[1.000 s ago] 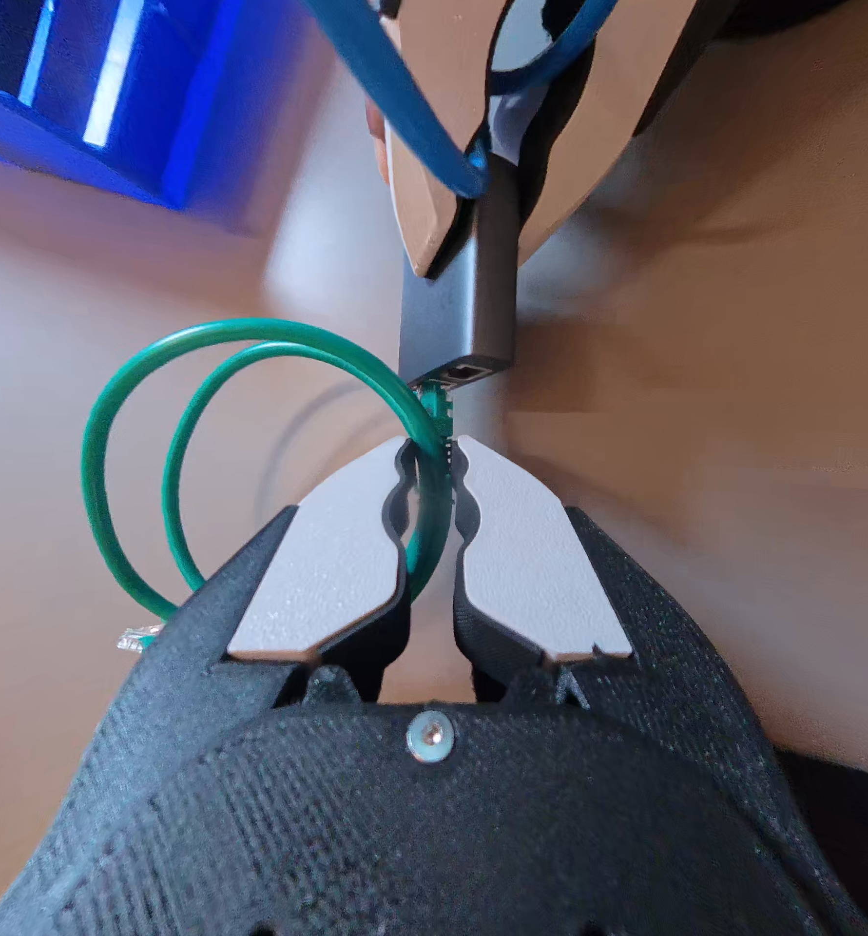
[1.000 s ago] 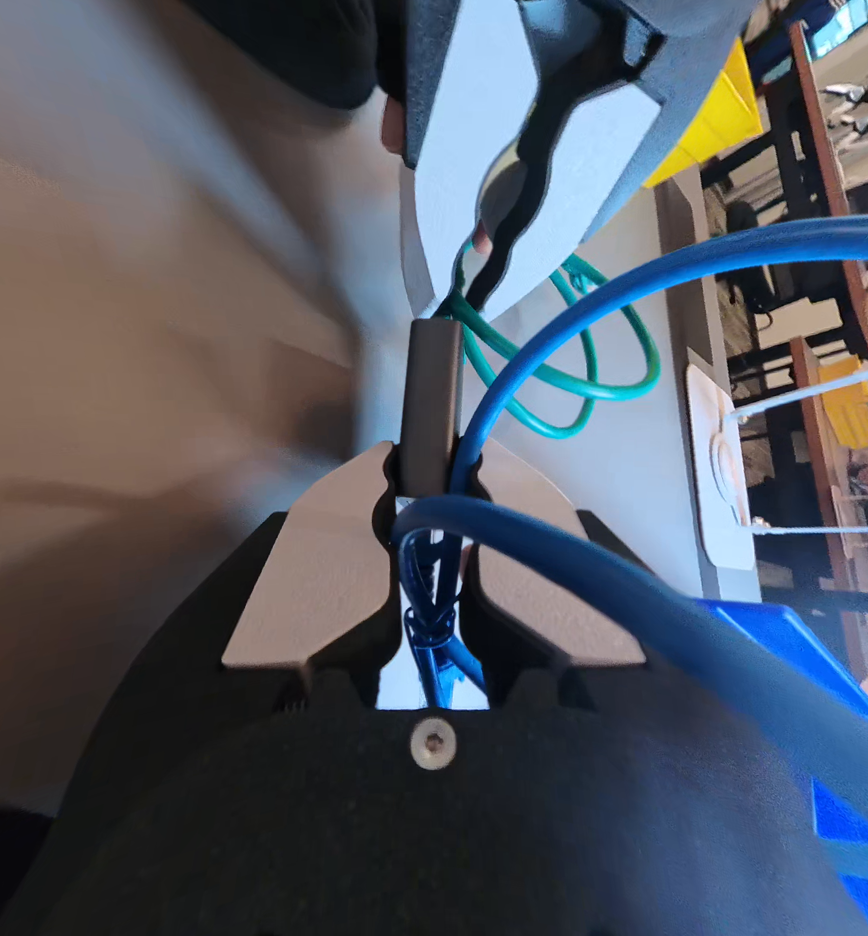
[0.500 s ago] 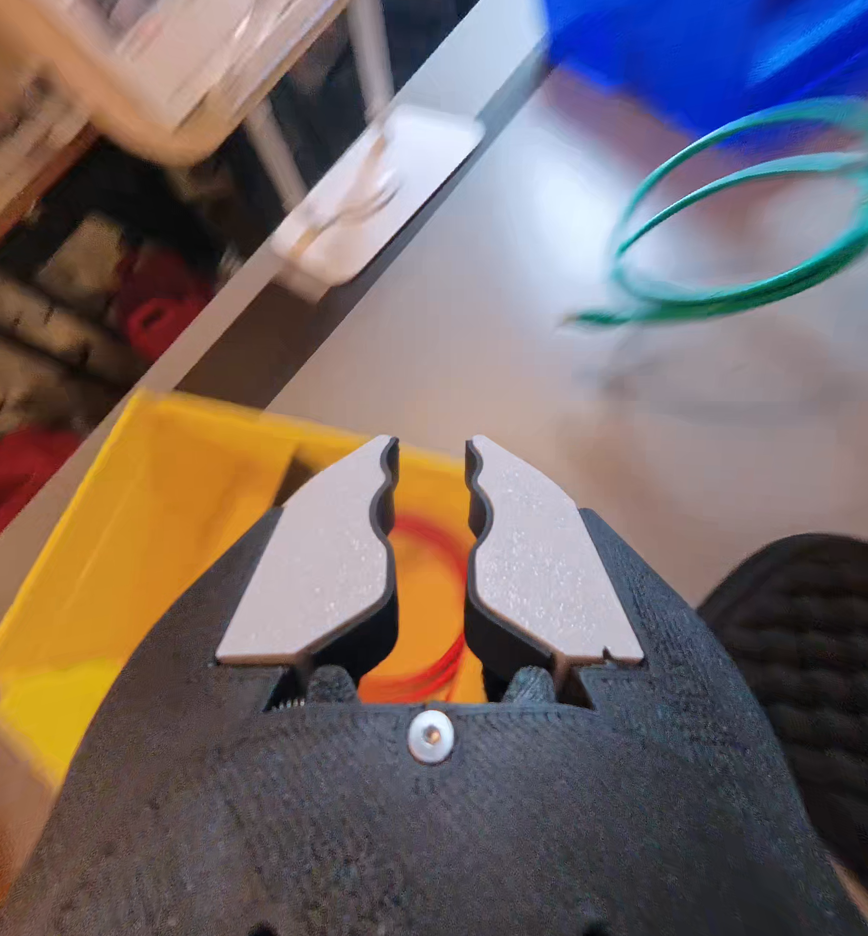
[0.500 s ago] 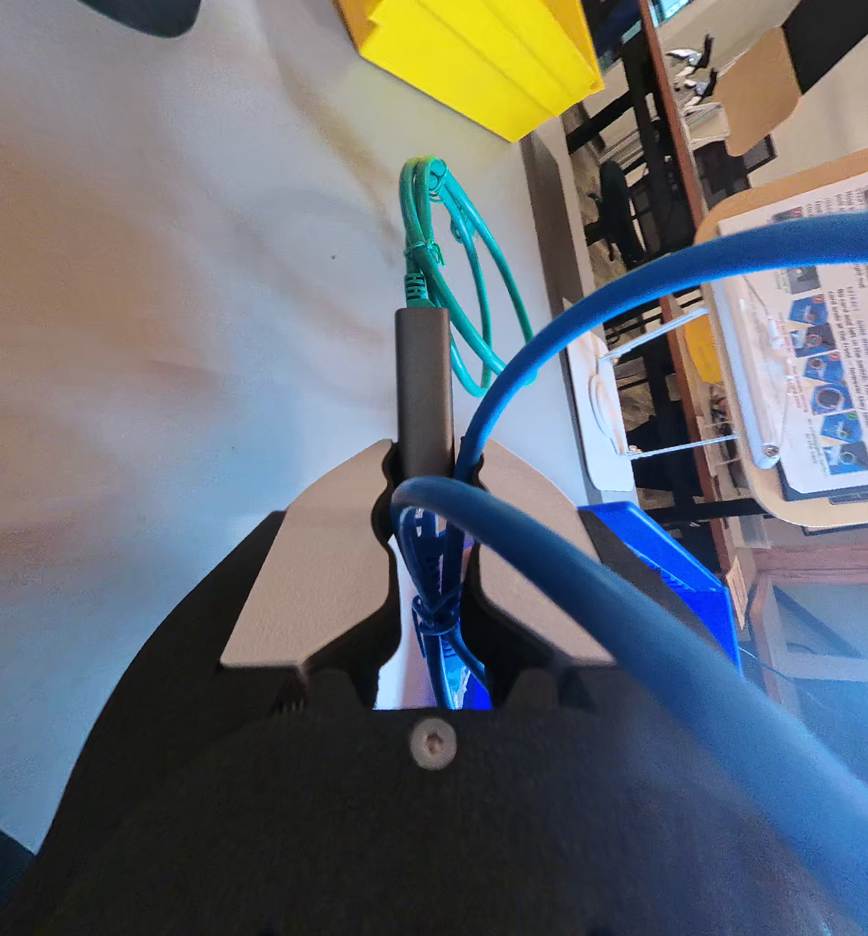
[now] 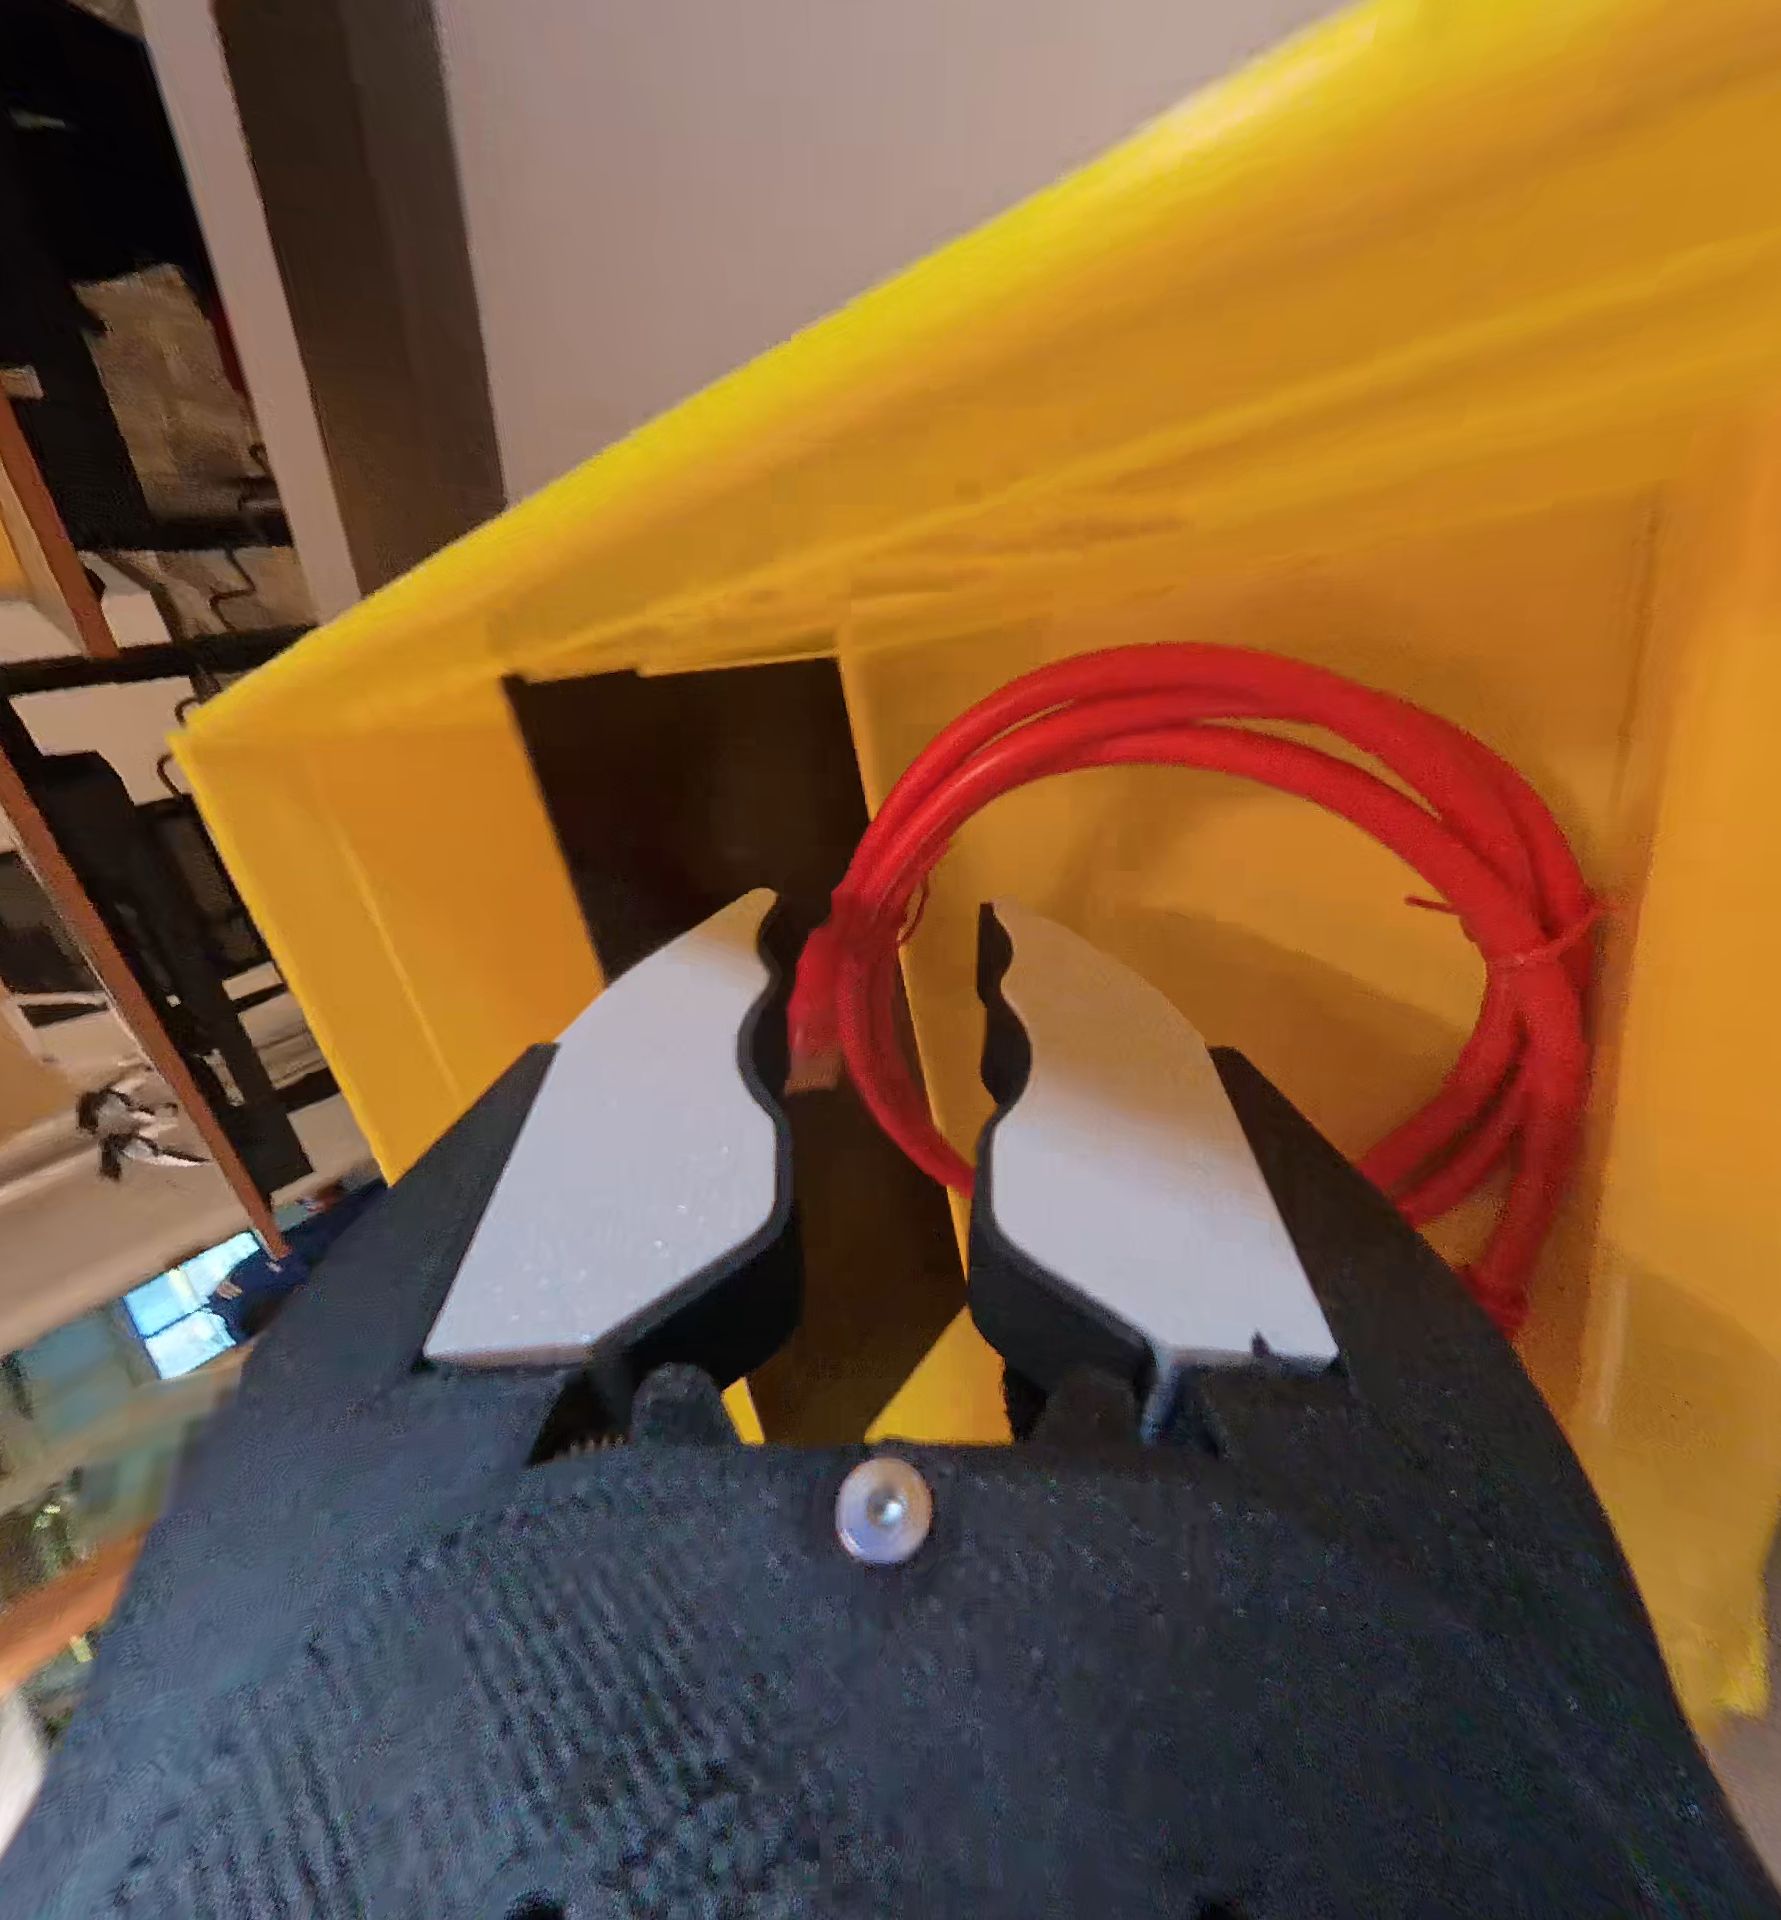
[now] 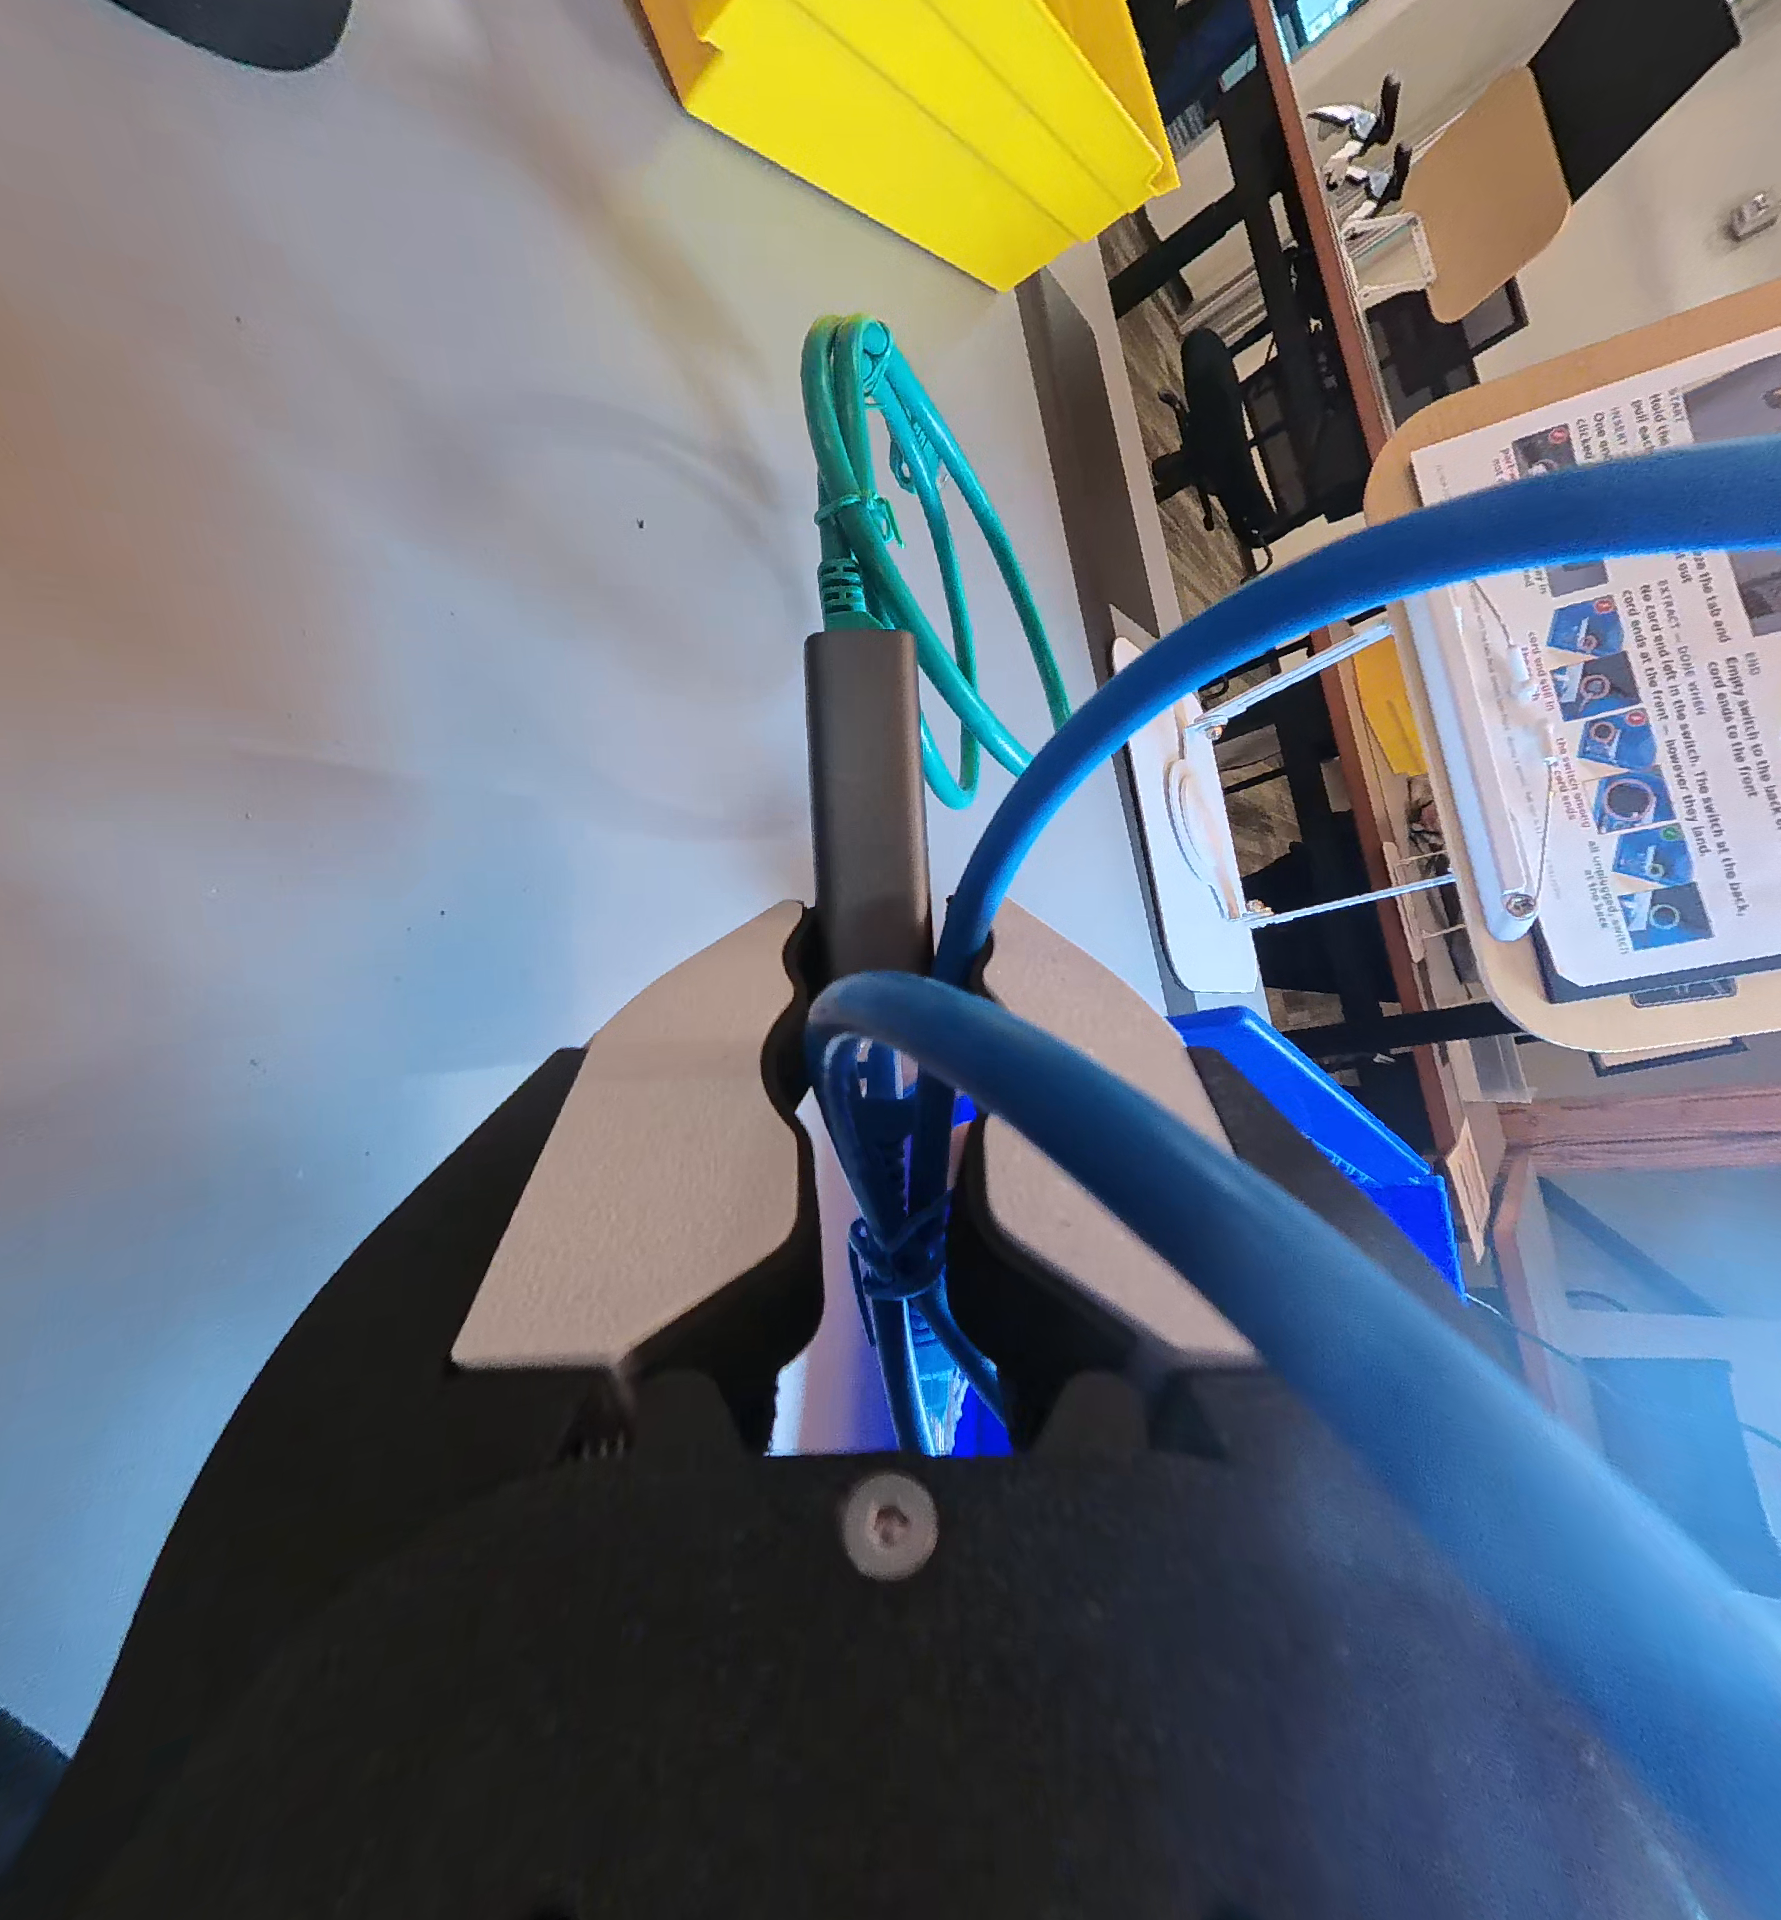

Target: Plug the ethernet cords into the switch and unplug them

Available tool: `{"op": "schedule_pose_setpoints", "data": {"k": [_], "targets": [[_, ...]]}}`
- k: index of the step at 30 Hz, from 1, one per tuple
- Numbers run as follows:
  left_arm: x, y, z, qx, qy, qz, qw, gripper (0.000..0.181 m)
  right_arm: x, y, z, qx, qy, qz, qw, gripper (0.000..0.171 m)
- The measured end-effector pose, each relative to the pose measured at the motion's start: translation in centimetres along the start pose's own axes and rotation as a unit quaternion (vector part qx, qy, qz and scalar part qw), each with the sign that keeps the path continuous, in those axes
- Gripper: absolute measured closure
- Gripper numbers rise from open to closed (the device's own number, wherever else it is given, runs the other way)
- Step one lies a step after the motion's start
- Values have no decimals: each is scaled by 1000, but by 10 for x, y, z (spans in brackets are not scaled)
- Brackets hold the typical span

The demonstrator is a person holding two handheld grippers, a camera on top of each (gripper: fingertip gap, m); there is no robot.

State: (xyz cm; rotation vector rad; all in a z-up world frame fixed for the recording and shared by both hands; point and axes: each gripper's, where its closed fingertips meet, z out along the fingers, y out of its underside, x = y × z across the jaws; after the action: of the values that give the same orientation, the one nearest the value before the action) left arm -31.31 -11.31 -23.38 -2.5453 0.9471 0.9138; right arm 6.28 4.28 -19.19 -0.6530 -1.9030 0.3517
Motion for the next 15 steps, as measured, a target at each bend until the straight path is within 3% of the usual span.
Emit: {"op": "schedule_pose_setpoints", "data": {"k": [2,4,8,11,15], "targets": [[0,2,9,-14,-16,38,999,165,0,0,0,1,-1,2,1000,147],[-5,3,3,-6,-22,29,999,165,2,2,-2,2,2,5,1000,147],[-47,-3,-60,92,-101,-66,988,166,11,4,-7,9,13,28,999,147],[-73,-31,-128,252,-149,-170,941,167,22,4,-10,13,28,44,999,147],[-61,-100,-195,465,-111,-262,839,167,34,9,-14,-2,56,45,997,147]]}}
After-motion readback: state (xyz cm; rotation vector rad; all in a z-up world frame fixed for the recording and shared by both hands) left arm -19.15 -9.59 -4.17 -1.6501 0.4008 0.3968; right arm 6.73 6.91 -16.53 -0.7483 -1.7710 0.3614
